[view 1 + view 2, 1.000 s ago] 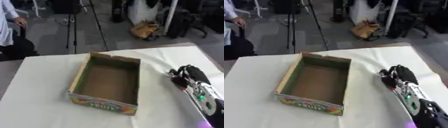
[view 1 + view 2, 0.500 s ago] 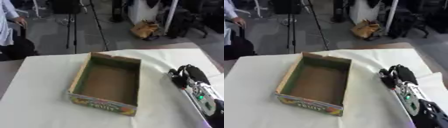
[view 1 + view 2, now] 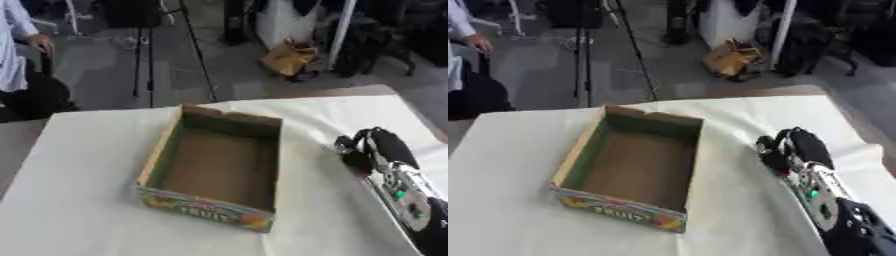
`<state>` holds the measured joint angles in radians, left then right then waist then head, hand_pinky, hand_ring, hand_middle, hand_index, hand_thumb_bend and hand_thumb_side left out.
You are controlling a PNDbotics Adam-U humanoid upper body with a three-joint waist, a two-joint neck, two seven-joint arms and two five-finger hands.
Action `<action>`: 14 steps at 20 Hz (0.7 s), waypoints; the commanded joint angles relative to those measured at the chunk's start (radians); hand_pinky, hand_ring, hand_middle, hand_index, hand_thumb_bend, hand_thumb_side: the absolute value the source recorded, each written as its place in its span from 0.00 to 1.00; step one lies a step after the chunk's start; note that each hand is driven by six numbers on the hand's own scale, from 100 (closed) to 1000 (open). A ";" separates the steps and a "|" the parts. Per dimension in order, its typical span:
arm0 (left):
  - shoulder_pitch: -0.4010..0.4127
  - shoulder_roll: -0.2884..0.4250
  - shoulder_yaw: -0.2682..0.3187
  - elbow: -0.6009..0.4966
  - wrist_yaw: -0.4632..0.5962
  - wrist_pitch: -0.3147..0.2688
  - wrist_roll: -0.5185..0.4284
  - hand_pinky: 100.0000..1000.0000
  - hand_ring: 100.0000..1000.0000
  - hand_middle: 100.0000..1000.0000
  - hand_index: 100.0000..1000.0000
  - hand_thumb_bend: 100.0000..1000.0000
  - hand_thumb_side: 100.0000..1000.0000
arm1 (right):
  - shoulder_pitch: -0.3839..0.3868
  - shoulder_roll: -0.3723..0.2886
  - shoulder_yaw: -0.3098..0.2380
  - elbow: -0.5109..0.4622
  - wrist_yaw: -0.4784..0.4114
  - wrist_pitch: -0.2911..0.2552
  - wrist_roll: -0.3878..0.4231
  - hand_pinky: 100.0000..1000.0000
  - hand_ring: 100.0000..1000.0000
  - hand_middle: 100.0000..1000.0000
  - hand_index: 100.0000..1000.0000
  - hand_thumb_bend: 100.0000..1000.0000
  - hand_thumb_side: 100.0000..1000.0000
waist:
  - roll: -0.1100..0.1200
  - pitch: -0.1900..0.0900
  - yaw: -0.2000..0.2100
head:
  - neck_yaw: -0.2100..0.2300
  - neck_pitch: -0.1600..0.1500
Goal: Pick up objects on the table and place them in the box.
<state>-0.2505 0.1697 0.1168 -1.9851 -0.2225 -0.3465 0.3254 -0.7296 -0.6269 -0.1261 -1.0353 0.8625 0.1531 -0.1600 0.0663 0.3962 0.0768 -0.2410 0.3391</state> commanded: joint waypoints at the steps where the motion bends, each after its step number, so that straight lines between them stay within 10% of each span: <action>1: -0.006 0.004 0.003 -0.015 0.003 0.000 -0.003 0.64 0.93 0.96 0.71 0.00 1.00 | -0.016 -0.020 -0.013 -0.044 -0.023 0.008 -0.016 0.00 0.20 0.18 0.42 0.00 0.69 | -0.004 -0.021 -0.001 | 0.000 -0.009; 14: -0.005 0.004 0.003 -0.015 0.002 0.002 -0.006 0.64 0.93 0.97 0.71 0.00 1.00 | -0.019 -0.023 -0.015 -0.096 -0.038 0.035 -0.005 0.00 0.18 0.14 0.40 0.00 0.66 | -0.006 -0.020 -0.006 | 0.002 -0.004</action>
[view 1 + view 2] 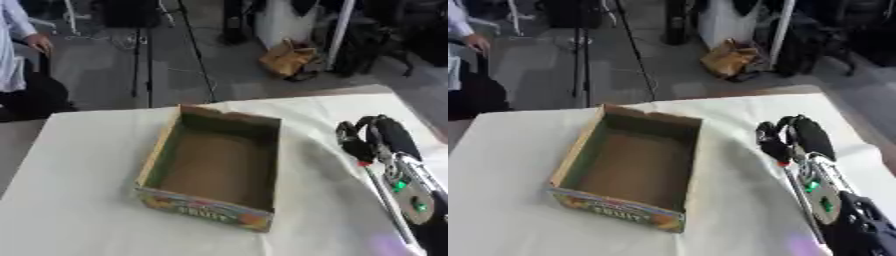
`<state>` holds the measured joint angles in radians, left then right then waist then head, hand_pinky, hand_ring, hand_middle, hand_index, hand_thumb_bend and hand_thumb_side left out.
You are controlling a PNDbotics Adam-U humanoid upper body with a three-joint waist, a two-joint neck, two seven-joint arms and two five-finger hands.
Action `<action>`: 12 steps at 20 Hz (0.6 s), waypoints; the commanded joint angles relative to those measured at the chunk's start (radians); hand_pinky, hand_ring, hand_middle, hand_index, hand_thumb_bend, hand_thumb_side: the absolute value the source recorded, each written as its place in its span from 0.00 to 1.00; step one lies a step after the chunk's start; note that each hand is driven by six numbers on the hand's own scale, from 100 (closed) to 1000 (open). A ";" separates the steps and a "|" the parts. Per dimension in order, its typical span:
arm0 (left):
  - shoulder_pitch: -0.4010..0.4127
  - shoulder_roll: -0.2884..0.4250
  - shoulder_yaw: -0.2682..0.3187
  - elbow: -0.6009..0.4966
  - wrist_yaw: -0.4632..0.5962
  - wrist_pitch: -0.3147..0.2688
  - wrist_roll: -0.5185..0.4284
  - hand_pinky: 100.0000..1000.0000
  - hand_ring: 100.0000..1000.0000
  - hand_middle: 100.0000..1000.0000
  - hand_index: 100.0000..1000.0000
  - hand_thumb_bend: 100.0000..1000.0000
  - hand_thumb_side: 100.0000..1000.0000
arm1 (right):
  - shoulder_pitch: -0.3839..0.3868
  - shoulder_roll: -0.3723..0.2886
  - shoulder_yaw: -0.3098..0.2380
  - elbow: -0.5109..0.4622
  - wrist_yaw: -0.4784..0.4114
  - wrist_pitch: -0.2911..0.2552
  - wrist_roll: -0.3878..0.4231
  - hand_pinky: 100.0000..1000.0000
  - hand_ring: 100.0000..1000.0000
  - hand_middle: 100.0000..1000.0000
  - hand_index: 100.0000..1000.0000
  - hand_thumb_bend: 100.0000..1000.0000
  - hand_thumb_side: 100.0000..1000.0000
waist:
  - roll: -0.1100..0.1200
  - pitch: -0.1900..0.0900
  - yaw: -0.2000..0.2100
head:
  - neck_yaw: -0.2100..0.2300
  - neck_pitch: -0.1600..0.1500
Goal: Pick up objects on the table and place them in the box.
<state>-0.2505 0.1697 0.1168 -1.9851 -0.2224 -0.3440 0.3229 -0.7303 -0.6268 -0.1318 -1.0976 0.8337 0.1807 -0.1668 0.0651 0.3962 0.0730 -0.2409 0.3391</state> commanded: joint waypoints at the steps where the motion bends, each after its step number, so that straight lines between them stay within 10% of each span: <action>1: -0.005 0.004 0.003 -0.015 0.002 0.000 -0.004 0.64 0.93 0.97 0.71 0.00 1.00 | -0.019 -0.024 -0.009 -0.037 -0.010 0.010 0.004 0.00 0.18 0.14 0.40 0.00 0.65 | -0.005 -0.020 -0.002 | 0.002 -0.003; 12: -0.005 0.005 0.003 -0.015 0.002 0.000 -0.005 0.64 0.93 0.97 0.71 0.00 1.00 | -0.042 -0.024 -0.002 -0.064 -0.001 0.028 0.039 0.00 0.18 0.13 0.40 0.00 0.64 | -0.012 -0.022 -0.002 | 0.002 0.000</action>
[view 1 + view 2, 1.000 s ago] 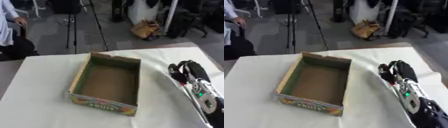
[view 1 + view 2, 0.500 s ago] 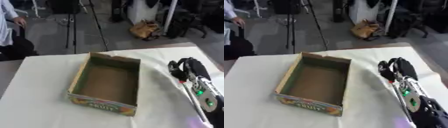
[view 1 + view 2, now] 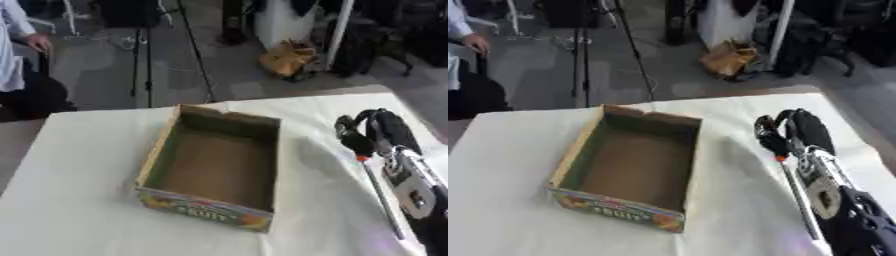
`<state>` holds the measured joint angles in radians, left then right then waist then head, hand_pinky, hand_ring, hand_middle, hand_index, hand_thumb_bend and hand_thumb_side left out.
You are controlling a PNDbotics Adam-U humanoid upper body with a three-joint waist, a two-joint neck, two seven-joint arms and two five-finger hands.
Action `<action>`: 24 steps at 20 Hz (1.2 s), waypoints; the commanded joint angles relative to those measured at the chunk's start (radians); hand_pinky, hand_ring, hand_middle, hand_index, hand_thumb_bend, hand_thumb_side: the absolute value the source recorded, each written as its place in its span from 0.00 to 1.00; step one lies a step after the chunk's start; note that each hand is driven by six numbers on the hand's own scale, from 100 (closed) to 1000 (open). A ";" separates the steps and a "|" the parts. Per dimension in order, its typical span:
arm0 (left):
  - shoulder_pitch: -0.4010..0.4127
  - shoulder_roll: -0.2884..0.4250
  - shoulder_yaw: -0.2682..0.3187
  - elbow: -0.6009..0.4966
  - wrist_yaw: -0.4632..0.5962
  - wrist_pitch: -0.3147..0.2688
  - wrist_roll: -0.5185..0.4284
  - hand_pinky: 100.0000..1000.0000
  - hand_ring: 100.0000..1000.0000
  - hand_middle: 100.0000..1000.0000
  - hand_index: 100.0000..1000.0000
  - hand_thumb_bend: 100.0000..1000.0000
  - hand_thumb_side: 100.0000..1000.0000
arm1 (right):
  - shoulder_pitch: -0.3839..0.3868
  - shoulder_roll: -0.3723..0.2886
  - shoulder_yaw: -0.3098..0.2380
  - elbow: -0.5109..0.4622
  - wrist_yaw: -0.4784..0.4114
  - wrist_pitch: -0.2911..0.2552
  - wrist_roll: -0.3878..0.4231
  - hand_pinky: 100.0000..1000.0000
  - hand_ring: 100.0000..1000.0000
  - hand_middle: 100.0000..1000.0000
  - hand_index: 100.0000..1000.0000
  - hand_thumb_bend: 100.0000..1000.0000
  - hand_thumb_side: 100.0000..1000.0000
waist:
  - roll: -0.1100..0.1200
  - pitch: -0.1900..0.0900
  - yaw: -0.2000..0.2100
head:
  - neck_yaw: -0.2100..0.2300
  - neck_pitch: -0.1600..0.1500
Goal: Pick up objects on the table and place them in the box.
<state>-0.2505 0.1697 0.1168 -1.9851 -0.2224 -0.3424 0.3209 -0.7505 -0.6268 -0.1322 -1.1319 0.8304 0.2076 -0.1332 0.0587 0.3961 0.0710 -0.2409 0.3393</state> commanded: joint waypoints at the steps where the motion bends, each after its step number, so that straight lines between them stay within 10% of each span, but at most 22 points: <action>1: -0.005 0.006 0.003 -0.015 0.002 -0.001 -0.003 0.64 0.93 0.97 0.71 0.00 1.00 | -0.023 -0.025 -0.001 -0.031 0.003 0.001 0.007 0.00 0.18 0.12 0.40 0.00 0.64 | -0.006 -0.022 0.000 | 0.002 0.000; 24: -0.009 0.007 0.002 -0.015 0.007 0.008 -0.009 0.63 0.94 0.98 0.71 0.00 1.00 | -0.075 -0.012 0.023 -0.052 0.000 0.013 0.063 0.00 0.16 0.09 0.39 0.00 0.62 | -0.027 -0.031 0.000 | 0.003 -0.002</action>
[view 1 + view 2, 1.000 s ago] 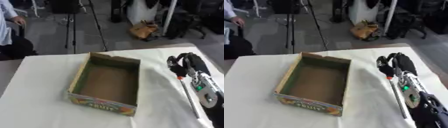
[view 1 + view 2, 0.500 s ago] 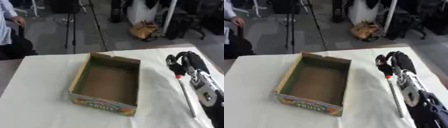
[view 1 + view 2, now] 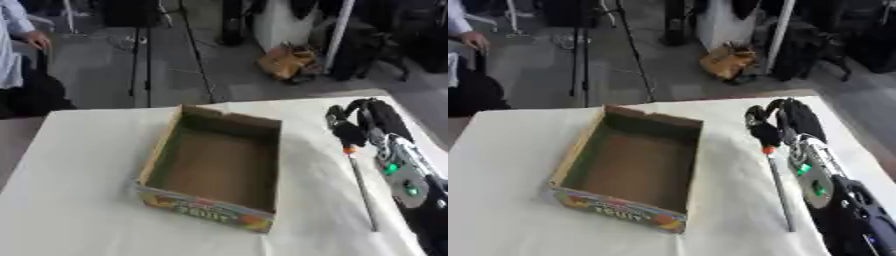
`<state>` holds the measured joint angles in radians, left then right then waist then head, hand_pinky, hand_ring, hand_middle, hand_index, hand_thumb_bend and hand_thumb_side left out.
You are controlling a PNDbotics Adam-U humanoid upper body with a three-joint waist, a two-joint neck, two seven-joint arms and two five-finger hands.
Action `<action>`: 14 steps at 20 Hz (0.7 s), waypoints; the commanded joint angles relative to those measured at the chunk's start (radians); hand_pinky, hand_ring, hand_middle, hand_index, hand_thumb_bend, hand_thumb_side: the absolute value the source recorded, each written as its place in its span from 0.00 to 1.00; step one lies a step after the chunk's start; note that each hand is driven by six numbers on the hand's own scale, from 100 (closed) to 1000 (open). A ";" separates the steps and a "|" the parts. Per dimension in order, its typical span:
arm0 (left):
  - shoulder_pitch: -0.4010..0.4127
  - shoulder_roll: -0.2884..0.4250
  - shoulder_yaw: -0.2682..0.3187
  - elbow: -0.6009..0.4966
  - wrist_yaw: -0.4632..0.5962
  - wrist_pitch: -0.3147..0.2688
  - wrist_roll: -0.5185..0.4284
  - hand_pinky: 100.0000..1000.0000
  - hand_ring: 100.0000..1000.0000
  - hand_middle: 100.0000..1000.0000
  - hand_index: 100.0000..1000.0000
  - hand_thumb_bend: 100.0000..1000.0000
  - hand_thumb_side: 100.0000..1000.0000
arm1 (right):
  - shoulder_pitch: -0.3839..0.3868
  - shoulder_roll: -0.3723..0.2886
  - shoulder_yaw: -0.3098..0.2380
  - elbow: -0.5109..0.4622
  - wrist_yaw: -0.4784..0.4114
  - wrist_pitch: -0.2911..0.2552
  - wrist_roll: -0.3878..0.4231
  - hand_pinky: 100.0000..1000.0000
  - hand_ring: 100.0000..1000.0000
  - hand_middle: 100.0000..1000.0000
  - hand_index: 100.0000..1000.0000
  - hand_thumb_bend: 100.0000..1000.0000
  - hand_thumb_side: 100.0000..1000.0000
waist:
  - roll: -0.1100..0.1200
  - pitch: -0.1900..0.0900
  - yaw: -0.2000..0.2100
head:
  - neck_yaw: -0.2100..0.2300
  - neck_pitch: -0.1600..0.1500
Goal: Pick up objects on the table and place them in the box.
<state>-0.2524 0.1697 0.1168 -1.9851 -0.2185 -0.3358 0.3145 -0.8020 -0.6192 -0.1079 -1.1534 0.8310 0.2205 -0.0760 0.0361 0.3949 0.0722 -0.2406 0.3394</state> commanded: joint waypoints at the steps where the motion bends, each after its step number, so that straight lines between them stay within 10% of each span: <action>1: -0.007 0.007 0.002 -0.015 0.003 0.002 -0.003 0.63 0.94 0.98 0.71 0.00 1.00 | -0.027 -0.018 -0.001 -0.032 -0.004 0.001 0.008 0.00 0.16 0.11 0.39 0.00 0.63 | -0.006 -0.030 -0.001 | 0.003 -0.002; 14: -0.002 0.009 0.001 -0.015 0.005 0.008 -0.009 0.63 0.94 0.98 0.71 0.00 1.00 | -0.067 -0.018 0.008 -0.071 -0.021 0.004 0.032 0.00 0.15 0.11 0.39 0.00 0.61 | -0.014 -0.039 -0.009 | 0.006 0.005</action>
<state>-0.2519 0.1697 0.1168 -1.9851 -0.2147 -0.3285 0.3073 -0.8458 -0.6099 -0.0959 -1.1923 0.8165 0.2245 -0.0475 0.0258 0.3854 0.0638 -0.2375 0.3410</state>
